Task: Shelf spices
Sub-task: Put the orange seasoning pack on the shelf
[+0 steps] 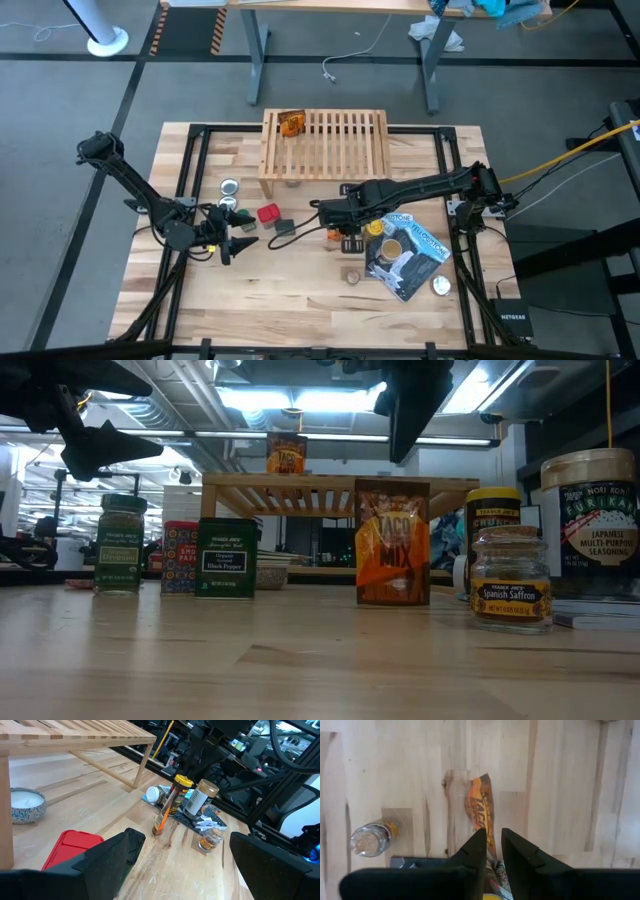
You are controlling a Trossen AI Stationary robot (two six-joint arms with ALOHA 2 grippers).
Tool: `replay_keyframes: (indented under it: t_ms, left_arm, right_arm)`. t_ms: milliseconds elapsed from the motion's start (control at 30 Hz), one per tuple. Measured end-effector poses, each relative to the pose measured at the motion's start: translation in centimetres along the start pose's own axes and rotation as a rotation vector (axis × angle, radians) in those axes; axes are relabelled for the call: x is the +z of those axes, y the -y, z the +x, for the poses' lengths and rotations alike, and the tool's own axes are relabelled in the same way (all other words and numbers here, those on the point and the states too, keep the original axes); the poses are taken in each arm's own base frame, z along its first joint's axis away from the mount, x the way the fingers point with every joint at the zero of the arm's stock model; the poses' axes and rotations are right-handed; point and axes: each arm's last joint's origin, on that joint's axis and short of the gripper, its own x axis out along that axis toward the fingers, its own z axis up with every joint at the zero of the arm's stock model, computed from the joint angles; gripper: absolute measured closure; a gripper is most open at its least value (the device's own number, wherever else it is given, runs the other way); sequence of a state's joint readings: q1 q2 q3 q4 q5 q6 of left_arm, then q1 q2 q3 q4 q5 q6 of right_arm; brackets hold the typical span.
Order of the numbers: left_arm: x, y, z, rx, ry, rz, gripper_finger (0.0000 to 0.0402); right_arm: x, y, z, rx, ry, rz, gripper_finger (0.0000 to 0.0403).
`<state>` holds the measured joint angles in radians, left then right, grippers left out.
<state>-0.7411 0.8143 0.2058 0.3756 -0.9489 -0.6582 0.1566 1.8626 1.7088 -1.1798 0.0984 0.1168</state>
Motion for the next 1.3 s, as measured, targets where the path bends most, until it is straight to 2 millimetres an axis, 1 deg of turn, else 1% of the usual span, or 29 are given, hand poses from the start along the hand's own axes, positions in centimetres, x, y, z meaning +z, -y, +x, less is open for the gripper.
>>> replay_keyframes:
  t_ms: [100,267,567,1100,1300]
  left_arm:
    - [0.0,0.0,0.0,0.000,0.000,0.000,0.0061]
    - [0.0,0.0,0.0,0.000,0.000,0.000,0.0061]
    - [0.0,0.0,0.0,0.000,0.000,0.000,0.0061]
    - [0.0,0.0,0.0,-0.001,0.000,-0.001,0.0061]
    - [0.0,0.0,0.0,0.000,0.000,0.000,0.0061]
  right_arm:
    - [0.0,-0.2,0.1,0.049,-0.006,0.000,0.0338]
    - [0.0,-0.2,0.3,0.054,-0.013,-0.016,0.0338]
    - [0.1,0.0,0.3,-0.006,-0.006,-0.030,0.0338]
    - [0.1,0.0,0.3,-0.007,-0.005,-0.008,0.0338]
    - [0.3,-0.2,1.5,0.000,-0.038,-0.001,0.0338]
